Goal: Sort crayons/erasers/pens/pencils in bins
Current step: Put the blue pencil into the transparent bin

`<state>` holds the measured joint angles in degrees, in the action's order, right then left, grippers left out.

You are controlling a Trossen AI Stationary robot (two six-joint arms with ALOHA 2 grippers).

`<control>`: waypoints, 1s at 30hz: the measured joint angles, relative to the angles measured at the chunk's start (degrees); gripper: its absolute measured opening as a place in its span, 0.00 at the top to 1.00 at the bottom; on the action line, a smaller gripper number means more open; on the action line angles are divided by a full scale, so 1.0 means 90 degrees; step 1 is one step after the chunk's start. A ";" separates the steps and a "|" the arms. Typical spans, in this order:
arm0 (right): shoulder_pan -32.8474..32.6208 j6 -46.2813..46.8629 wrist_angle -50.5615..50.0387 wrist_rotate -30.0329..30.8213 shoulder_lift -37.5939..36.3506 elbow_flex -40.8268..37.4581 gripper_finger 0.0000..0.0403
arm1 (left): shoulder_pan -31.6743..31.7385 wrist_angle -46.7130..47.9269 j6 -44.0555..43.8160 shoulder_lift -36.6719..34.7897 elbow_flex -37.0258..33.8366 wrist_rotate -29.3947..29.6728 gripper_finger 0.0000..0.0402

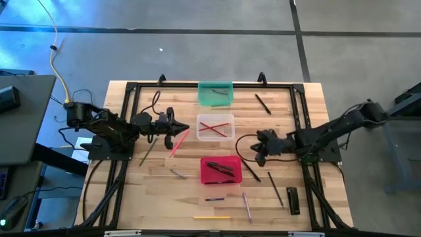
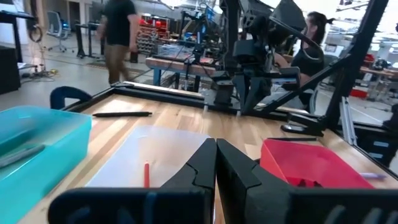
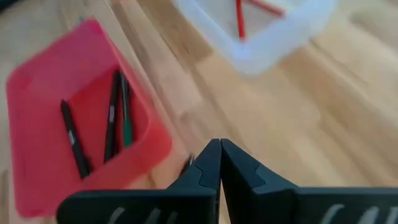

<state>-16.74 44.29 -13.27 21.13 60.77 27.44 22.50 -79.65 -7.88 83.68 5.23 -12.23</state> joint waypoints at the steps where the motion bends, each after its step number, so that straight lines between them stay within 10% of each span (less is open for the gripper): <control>1: -0.0137 0.0196 -0.0312 0.0100 0.0064 0.0165 1.00 | 0.0000 0.0004 0.0037 0.0000 0.0000 -0.0052 1.00; 12: -0.0866 0.1068 -0.0828 -0.0419 0.2002 0.1429 1.00 | -0.0116 0.0625 -0.0339 0.0000 0.0003 -0.1413 1.00; 30: -0.1021 0.1248 -0.0841 -0.0922 0.3631 0.2679 1.00 | -0.0639 0.0995 -0.0165 0.0000 0.0002 -0.0644 1.00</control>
<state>-25.93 55.52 -20.84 12.83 93.45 51.55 16.75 -70.70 -9.37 83.68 5.26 -18.02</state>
